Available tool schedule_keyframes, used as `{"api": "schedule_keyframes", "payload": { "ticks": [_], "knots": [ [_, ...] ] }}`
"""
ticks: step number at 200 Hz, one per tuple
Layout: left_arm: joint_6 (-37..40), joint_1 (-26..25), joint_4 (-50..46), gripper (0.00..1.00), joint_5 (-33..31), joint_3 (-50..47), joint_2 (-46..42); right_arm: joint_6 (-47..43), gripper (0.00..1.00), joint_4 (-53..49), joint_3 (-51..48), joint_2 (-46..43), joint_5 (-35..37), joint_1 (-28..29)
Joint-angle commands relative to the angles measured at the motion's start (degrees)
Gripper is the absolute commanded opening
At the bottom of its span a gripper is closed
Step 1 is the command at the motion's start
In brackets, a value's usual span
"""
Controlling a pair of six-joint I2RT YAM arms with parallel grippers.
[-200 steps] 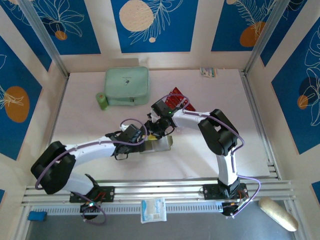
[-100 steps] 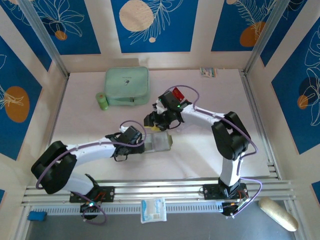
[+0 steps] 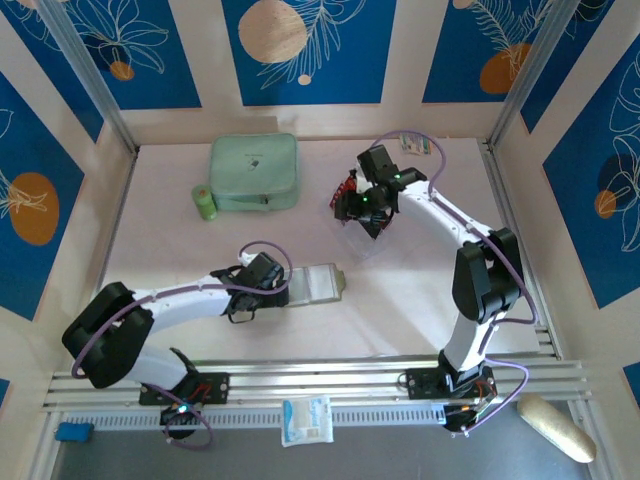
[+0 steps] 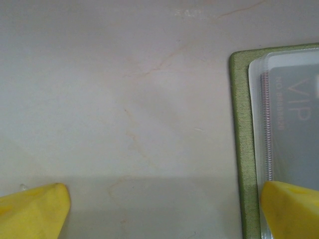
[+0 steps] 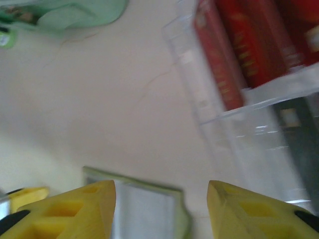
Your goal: Put the credit cards into the card holder
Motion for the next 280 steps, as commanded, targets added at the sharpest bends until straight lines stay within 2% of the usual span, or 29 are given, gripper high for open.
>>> {"api": "schedule_keyframes", "payload": {
  "ticks": [1,25,56,86,132,215,230,253,280],
  "knots": [
    [0.5,0.6,-0.5,0.99,0.4,-1.4,0.0,-6.6,0.5,-7.2,2.5,-0.5,11.5,-0.1],
    [0.6,0.5,-0.6,0.99,0.4,-1.1,0.2,-9.0,0.47,-8.7,3.8,0.8,17.4,0.0],
    [0.6,0.6,-0.7,0.99,0.3,-1.1,0.3,-10.7,0.41,-9.2,4.8,2.6,21.3,0.4],
    [0.5,0.5,-0.6,0.99,0.4,-1.0,0.5,-11.4,0.35,-9.1,5.4,4.1,21.8,1.1],
    [0.5,0.5,-0.8,0.99,0.2,-0.9,0.3,-11.9,0.32,-9.1,5.6,5.8,22.3,2.2],
    [0.5,0.6,-0.9,0.99,0.2,-1.1,0.0,-12.6,0.15,-8.7,4.2,5.7,22.0,2.4],
    [0.5,0.6,-0.9,0.99,0.1,-1.1,-0.1,-13.0,0.15,-8.5,4.0,5.8,21.8,2.4],
    [0.5,0.6,-1.2,0.99,0.1,-1.1,-0.4,-13.4,0.25,-8.6,4.0,6.1,22.7,2.5],
    [0.5,0.5,-1.4,0.99,0.0,-1.0,-0.7,-13.8,0.25,-8.7,3.8,6.2,23.7,2.6]
  ]
}}
